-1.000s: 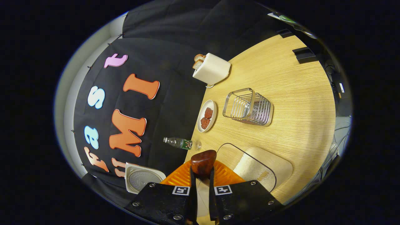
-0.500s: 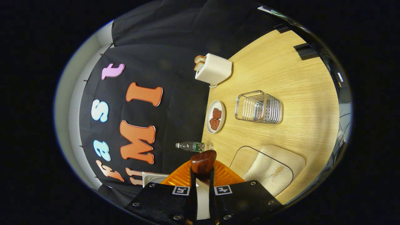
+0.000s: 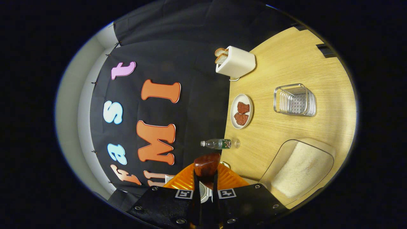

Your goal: Close the left gripper, press the button to open the rice cooker; take a wooden spoon from the chopstick holder with the right hand, scoop a spoonful of rice and pour it into the rice cooker, then put the wooden spoon back into the chopstick holder.

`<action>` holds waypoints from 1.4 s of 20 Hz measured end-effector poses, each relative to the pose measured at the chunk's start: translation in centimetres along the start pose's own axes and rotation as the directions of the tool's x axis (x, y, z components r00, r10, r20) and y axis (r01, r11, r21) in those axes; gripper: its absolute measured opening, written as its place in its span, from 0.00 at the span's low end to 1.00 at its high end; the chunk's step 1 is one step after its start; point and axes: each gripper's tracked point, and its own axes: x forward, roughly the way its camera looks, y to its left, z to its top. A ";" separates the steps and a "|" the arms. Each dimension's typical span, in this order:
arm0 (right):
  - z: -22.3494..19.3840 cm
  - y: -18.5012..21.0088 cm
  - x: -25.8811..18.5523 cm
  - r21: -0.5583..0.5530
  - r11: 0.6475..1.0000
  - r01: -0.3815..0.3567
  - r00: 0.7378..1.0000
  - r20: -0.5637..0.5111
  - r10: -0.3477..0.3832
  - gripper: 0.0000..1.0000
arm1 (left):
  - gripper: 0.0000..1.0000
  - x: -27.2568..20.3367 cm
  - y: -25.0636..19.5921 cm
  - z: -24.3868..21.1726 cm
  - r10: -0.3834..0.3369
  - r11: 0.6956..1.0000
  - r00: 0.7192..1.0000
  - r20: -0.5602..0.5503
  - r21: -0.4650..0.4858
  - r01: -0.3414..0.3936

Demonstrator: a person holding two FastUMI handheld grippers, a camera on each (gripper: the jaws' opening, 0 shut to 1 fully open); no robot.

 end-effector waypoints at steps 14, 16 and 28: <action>-9.2 9.7 7.4 -0.116 0.986 -0.118 0.986 -0.127 0.103 0.09 | 1.00 0.0 -1.9 -1.0 -0.043 0.999 0.998 -0.042 -0.030 0.042; -10.5 10.6 8.5 -0.148 0.981 -0.128 0.984 -0.140 0.107 0.14 | 1.00 0.1 -1.8 -1.0 -0.045 0.998 0.998 -0.040 -0.033 0.044; -13.7 13.4 11.9 -0.349 0.924 -0.156 0.985 -0.131 0.117 0.14 | 1.00 0.9 -1.1 -1.5 -0.070 0.997 0.997 -0.045 -0.013 0.070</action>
